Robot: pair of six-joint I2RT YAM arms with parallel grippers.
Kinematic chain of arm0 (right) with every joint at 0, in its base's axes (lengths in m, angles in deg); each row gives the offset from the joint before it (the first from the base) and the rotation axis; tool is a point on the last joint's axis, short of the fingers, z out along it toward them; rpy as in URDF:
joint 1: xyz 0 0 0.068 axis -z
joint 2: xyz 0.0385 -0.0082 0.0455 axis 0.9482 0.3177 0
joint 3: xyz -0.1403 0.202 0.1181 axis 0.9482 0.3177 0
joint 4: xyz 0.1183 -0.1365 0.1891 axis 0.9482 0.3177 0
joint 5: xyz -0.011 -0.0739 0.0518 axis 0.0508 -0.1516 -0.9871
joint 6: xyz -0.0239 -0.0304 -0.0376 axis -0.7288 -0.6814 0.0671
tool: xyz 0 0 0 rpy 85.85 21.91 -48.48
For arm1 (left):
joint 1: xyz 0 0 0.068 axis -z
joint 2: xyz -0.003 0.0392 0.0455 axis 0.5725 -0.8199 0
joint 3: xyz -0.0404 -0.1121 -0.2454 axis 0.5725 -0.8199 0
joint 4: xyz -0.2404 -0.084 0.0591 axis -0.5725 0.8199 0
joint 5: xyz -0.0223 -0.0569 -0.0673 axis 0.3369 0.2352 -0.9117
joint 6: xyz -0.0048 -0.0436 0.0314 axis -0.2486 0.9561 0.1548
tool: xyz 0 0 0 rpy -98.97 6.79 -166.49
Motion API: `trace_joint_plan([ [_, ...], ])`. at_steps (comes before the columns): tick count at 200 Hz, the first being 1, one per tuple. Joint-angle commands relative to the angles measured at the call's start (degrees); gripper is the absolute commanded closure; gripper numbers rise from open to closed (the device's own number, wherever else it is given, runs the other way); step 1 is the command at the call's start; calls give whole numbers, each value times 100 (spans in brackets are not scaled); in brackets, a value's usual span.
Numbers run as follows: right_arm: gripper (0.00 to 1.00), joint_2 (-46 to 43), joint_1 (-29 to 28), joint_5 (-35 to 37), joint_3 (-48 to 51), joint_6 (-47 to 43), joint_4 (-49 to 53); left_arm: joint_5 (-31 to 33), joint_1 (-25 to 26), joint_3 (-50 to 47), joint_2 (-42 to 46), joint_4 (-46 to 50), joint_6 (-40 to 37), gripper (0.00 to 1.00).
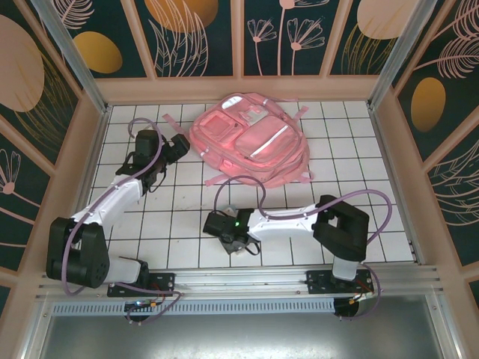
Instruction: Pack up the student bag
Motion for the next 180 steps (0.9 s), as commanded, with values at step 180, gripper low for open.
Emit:
trace_joint_plan([
  [180, 54, -2433, 6937, -2566, 442, -725, -2065, 277, 2547, 5045, -3768, 2801, -2568, 25],
])
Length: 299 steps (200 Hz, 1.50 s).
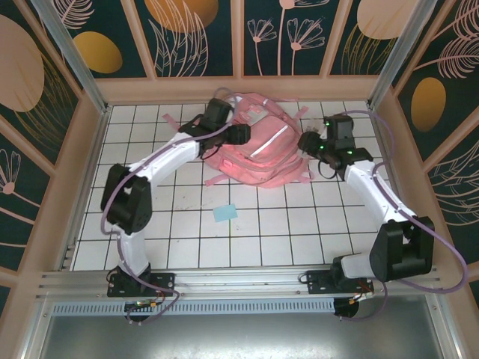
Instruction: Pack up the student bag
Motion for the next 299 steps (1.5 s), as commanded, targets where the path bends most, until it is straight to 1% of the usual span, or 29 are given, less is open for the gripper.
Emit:
trace_joint_plan([
  [1, 54, 10, 470, -577, 185, -21, -425, 413, 419, 678, -452, 1012, -609, 25],
  [30, 55, -99, 999, -1021, 473, 137, -696, 602, 845, 1370, -964, 1381, -1071, 25],
  [59, 55, -218, 1180, -1205, 657, 143, -754, 730, 1167, 2007, -1424, 1786, -1427, 25],
  [91, 55, -287, 1198, -1217, 730, 117, -741, 694, 1219, 2463, -1792, 2070, -1483, 25],
  [111, 55, -307, 1216, -1199, 746, 105, -721, 717, 1216, 2472, -1835, 2065, -1518, 25],
  [128, 55, -316, 1219, -1190, 732, 113, -727, 868, 1214, 2448, -1848, 2049, -1554, 26],
  [131, 55, -324, 1224, -1196, 732, 116, -732, 911, 1214, 2447, -1855, 2054, -1555, 28],
  [139, 55, -329, 1224, -1208, 730, 129, -746, 1002, 1219, 2453, -1880, 2051, -1562, 35],
  [144, 56, -334, 1217, -1216, 718, 134, -752, 1031, 1216, 2454, -1880, 2040, -1562, 42],
  [153, 56, -341, 1220, -1225, 707, 142, -752, 1055, 1215, 2452, -1875, 2020, -1554, 57],
  [162, 56, -355, 1225, -1226, 703, 142, -752, 1017, 1219, 2457, -1854, 1996, -1540, 67],
  [191, 57, -387, 1217, -1201, 727, 134, -726, 822, 1214, 2436, -1649, 1902, -1433, 86],
  [199, 57, -395, 1223, -1214, 733, 141, -732, 794, 1219, 2394, -1565, 1855, -1423, 93],
  [204, 57, -388, 1225, -1217, 742, 142, -739, 787, 1219, 2374, -1515, 1830, -1414, 100],
  [271, 59, -369, 1211, -1362, 775, 252, -859, 792, 1203, 2186, -980, 1445, -1203, 100],
  [299, 59, -301, 1190, -1522, 842, 369, -1025, 844, 1061, 2099, -790, 1261, -795, 100],
])
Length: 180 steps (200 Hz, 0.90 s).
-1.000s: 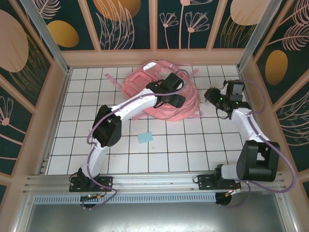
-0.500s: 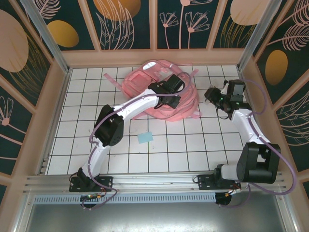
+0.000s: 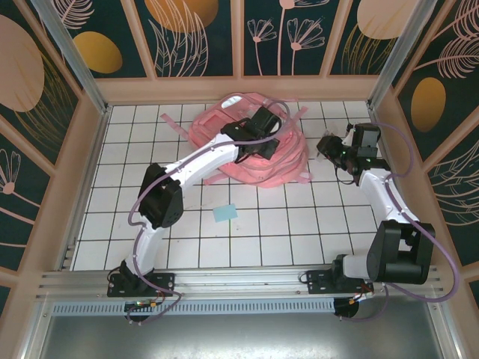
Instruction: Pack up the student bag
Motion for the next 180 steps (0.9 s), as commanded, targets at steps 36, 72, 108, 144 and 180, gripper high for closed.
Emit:
trace_joint_plan([
  [36, 61, 161, -270, -588, 266, 669, -1162, -681, -507, -1070, 983, -1408, 1101, 100],
  [72, 61, 836, -824, -750, 116, 1363, -2011, -878, -507, -1355, 1022, -1719, 1305, 100],
  [108, 62, 1453, -1254, -788, 1, 2010, -2765, -1083, -509, -1573, 1082, -2016, 1489, 100],
  [144, 62, 1877, -1484, -770, -158, 2571, -3204, -1234, -507, -1723, 1153, -2214, 1593, 100],
  [180, 61, 2210, -1683, -958, -388, 2866, -3454, -1379, -514, -1859, 1200, -2355, 1679, 100],
])
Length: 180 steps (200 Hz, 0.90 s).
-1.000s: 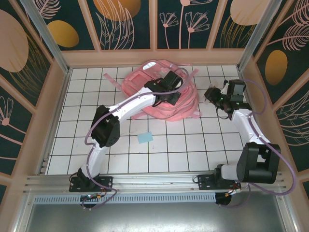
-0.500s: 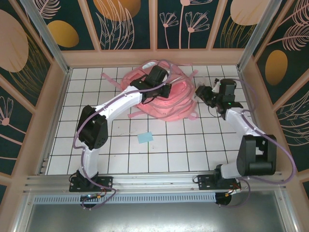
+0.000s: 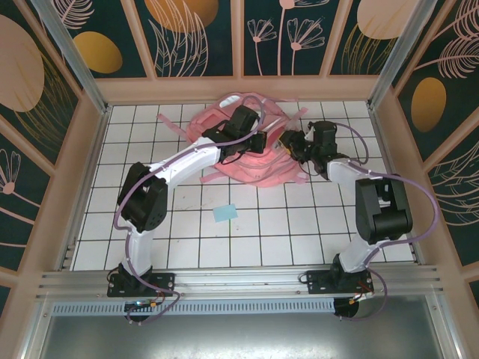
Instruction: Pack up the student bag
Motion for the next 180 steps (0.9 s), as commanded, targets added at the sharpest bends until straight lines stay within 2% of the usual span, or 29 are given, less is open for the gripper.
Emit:
trace_joint_plan([
  [1, 61, 204, -213, -277, -294, 324, -557, -254, -14, -71, 358, -466, 183, 100],
  [21, 57, 343, -300, -326, -507, 302, -419, -282, -11, -128, 377, -522, 219, 100],
  [34, 50, 433, -355, -422, -603, 280, -378, -300, -14, -142, 394, -540, 228, 100],
  [53, 51, 481, -407, -527, -645, 265, -411, -281, -14, -155, 415, -550, 219, 100],
  [75, 40, 462, -406, -587, -707, 61, -253, -243, -16, -177, 431, -559, 219, 100],
  [102, 38, 240, -350, -375, -678, -321, 151, -145, -23, -228, 497, -563, 210, 100],
  [132, 29, -119, -272, 78, -660, -899, 767, -120, -71, -254, 563, -563, 210, 100],
  [180, 28, -417, -56, 368, -626, -1253, 1095, -108, -94, -259, 640, -559, 223, 100],
])
